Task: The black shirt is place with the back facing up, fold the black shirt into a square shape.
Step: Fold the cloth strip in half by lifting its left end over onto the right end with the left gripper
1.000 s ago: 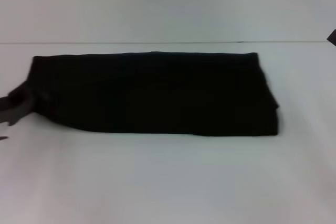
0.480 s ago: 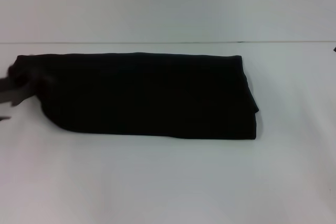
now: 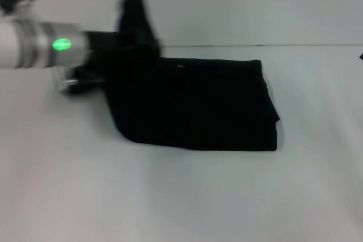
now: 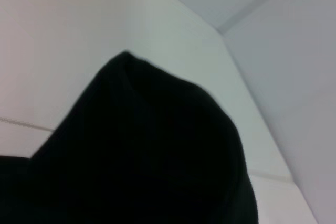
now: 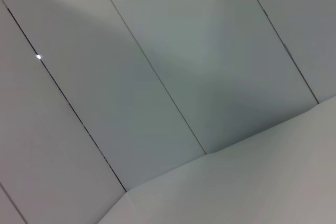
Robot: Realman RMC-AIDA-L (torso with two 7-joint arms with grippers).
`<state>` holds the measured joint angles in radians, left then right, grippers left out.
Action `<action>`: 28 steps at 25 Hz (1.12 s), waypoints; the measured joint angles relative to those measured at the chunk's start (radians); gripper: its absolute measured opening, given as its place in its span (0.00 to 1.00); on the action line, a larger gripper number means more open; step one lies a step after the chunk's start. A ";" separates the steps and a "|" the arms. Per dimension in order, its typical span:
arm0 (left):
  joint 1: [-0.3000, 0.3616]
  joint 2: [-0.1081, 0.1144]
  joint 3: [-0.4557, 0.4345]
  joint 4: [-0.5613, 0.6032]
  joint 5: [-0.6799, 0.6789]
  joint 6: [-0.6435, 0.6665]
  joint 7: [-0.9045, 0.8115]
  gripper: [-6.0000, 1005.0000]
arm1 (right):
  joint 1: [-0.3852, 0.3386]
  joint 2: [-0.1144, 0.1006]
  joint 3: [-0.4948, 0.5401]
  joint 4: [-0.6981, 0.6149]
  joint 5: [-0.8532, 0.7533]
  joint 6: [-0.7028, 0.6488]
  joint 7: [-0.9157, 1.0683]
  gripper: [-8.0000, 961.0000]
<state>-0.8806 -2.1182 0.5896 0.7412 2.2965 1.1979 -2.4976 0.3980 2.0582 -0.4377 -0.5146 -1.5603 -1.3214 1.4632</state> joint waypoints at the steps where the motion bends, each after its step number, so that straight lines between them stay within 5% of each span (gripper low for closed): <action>1: -0.017 -0.011 0.027 0.000 0.000 -0.011 0.000 0.12 | 0.000 0.000 0.000 0.000 0.000 0.000 0.000 0.73; 5: -0.079 -0.051 0.206 -0.034 -0.006 -0.096 0.013 0.12 | 0.004 0.000 -0.004 0.008 0.000 0.006 -0.003 0.73; 10: -0.164 -0.051 0.570 -0.165 -0.057 -0.222 0.082 0.12 | 0.006 0.000 -0.005 0.013 0.000 0.007 -0.008 0.73; 17: -0.109 -0.055 0.855 -0.046 -0.213 -0.139 0.269 0.14 | -0.003 -0.007 -0.008 0.013 0.000 0.013 -0.009 0.73; 20: -0.058 -0.052 0.879 0.037 -0.212 -0.154 0.260 0.17 | -0.003 -0.007 -0.009 0.013 0.000 0.015 -0.009 0.73; 23: -0.032 -0.049 0.864 0.073 -0.206 -0.150 0.235 0.39 | -0.005 -0.007 -0.009 0.013 0.000 0.016 -0.009 0.73; 28: 0.020 -0.046 0.628 0.102 -0.211 -0.058 0.176 0.55 | -0.005 -0.008 -0.010 0.013 0.000 0.016 -0.001 0.73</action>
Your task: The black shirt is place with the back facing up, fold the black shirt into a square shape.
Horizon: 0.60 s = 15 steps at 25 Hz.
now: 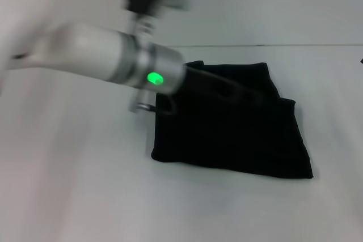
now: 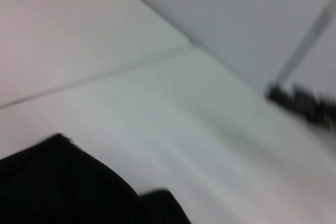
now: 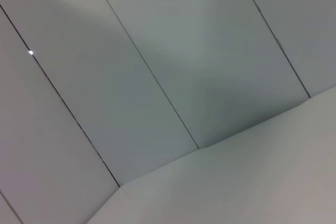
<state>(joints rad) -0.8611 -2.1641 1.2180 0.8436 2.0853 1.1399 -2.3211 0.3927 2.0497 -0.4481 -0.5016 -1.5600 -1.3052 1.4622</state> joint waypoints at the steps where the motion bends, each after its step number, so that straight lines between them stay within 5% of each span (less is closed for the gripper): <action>1: 0.012 0.003 -0.075 0.002 -0.001 0.031 -0.027 0.55 | 0.000 -0.001 0.000 0.000 0.000 -0.001 0.001 0.73; 5: 0.054 0.047 -0.299 -0.034 0.000 0.120 -0.210 0.55 | 0.003 -0.002 -0.001 0.000 0.000 -0.003 0.003 0.73; 9: 0.093 0.138 -0.349 -0.172 0.008 0.154 -0.383 0.55 | 0.010 0.000 -0.005 0.000 -0.005 -0.002 0.004 0.73; 15: 0.165 0.146 -0.446 -0.253 0.039 0.169 -0.398 0.54 | 0.017 0.004 -0.005 0.000 -0.011 -0.004 0.004 0.73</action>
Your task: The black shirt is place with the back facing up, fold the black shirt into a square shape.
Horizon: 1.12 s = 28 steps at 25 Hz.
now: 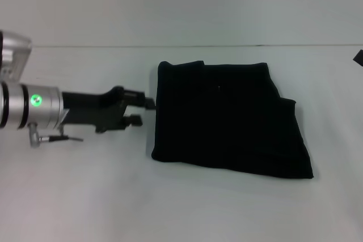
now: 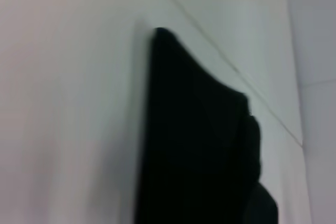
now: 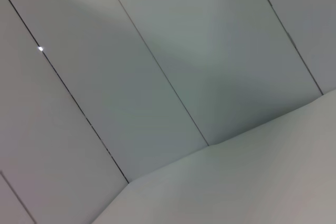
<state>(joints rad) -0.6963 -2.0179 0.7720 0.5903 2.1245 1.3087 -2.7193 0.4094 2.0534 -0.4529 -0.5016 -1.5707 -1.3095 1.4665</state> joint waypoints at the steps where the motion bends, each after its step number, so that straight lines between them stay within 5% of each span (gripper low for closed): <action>1: 0.003 -0.002 -0.004 -0.012 0.006 -0.004 0.000 0.54 | 0.001 0.000 0.000 0.000 0.000 0.002 0.000 0.73; 12: -0.020 -0.041 0.002 -0.084 0.008 -0.088 0.020 0.54 | 0.011 0.001 -0.015 0.000 -0.021 0.005 0.000 0.73; 21: -0.018 -0.053 -0.006 -0.084 0.003 -0.094 0.029 0.54 | 0.023 0.004 -0.016 0.000 -0.086 0.004 0.011 0.73; 28: -0.006 -0.044 -0.007 -0.067 -0.046 -0.070 0.073 0.54 | 0.062 -0.018 -0.039 -0.026 -0.238 -0.057 0.125 0.73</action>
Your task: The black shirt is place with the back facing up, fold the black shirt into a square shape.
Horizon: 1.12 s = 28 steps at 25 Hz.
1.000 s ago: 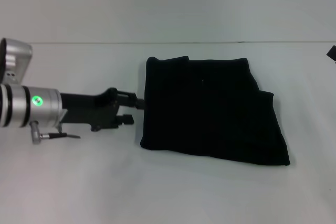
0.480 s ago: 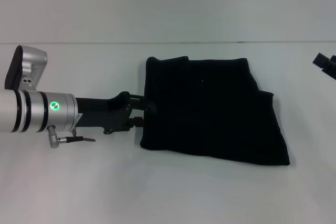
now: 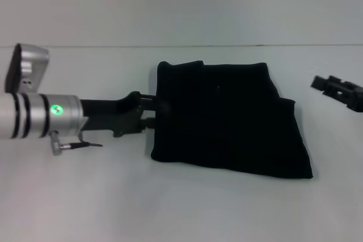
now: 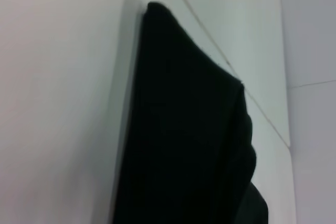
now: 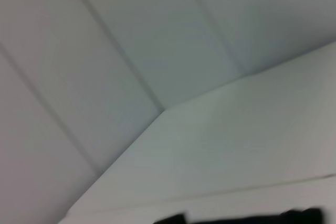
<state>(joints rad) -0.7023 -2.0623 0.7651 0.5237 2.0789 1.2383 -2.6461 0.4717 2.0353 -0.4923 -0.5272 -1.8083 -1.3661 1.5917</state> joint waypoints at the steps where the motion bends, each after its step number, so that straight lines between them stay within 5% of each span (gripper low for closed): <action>1: 0.008 0.008 0.001 0.016 0.003 0.013 0.021 0.54 | 0.012 -0.008 -0.010 -0.012 -0.031 -0.024 0.029 0.73; 5: 0.047 0.042 -0.026 0.102 0.038 0.162 0.306 0.54 | 0.072 -0.036 -0.082 -0.093 -0.160 -0.094 0.176 0.73; 9: 0.078 0.039 -0.073 0.160 0.040 0.265 0.511 0.54 | 0.169 -0.055 -0.172 -0.188 -0.304 -0.115 0.378 0.73; 13: 0.097 0.030 -0.201 0.173 0.037 0.240 0.521 0.54 | 0.308 -0.062 -0.281 -0.223 -0.461 -0.109 0.574 0.73; 19: 0.112 0.022 -0.484 0.130 0.003 0.207 0.500 0.54 | 0.467 -0.009 -0.414 -0.225 -0.632 -0.075 0.638 0.73; 23: 0.126 0.025 -0.529 0.107 -0.042 0.206 0.504 0.54 | 0.518 0.035 -0.511 -0.226 -0.686 -0.017 0.653 0.73; 28: 0.121 0.026 -0.531 0.106 -0.054 0.203 0.504 0.54 | 0.543 0.058 -0.601 -0.216 -0.703 0.037 0.671 0.73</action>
<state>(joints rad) -0.5810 -2.0365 0.2342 0.6296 2.0245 1.4409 -2.1419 1.0148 2.0928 -1.0937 -0.7431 -2.5110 -1.3295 2.2630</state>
